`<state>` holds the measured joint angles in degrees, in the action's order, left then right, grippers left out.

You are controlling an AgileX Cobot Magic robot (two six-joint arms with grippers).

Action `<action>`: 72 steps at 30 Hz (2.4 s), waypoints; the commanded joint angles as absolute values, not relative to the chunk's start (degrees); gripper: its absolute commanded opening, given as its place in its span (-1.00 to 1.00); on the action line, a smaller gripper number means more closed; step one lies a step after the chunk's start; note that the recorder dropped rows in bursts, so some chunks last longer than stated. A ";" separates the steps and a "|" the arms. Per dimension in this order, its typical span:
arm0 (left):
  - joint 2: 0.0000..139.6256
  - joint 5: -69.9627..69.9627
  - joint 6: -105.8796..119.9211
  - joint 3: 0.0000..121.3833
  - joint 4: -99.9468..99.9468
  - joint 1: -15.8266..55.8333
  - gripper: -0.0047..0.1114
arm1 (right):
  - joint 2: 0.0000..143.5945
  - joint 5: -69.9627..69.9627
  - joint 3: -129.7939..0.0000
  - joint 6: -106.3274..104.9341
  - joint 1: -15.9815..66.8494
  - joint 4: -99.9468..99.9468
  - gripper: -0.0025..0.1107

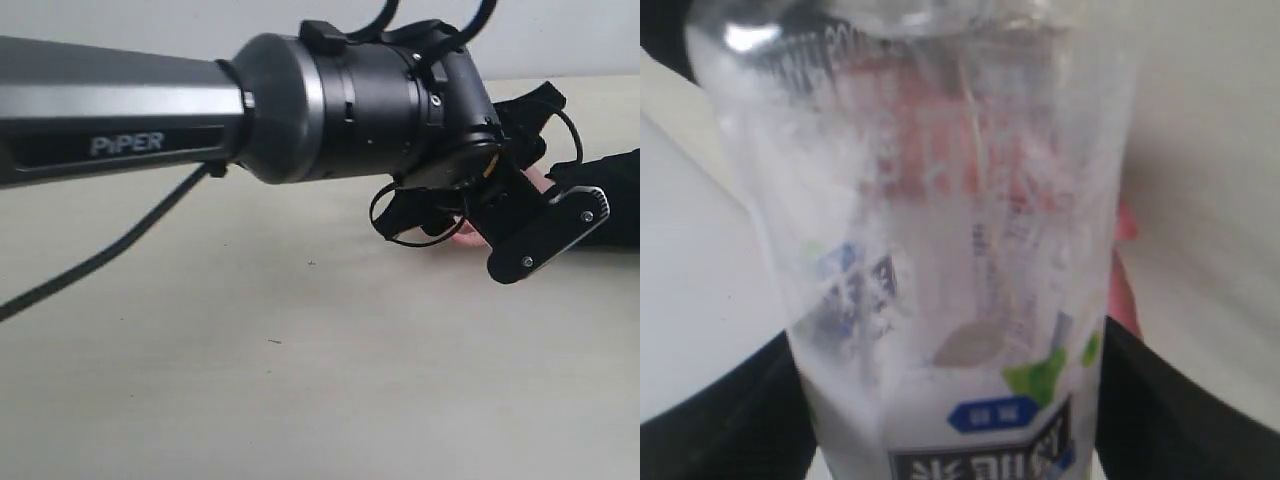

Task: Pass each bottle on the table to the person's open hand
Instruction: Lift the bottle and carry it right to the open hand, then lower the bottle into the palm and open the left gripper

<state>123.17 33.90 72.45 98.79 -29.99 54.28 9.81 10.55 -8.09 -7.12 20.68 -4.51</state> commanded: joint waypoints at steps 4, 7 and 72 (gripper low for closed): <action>129.47 34.58 73.88 105.36 -31.40 54.49 -0.92 | 9.39 10.22 -7.80 -7.41 20.71 -4.49 -0.95; 131.85 34.47 74.68 107.77 -31.50 54.49 -0.92 | 9.39 10.22 -7.80 -7.41 20.71 -4.49 -0.95; 121.48 69.05 41.05 110.14 -40.09 56.50 0.55 | 9.39 10.22 -7.80 -7.41 20.71 -4.49 -0.95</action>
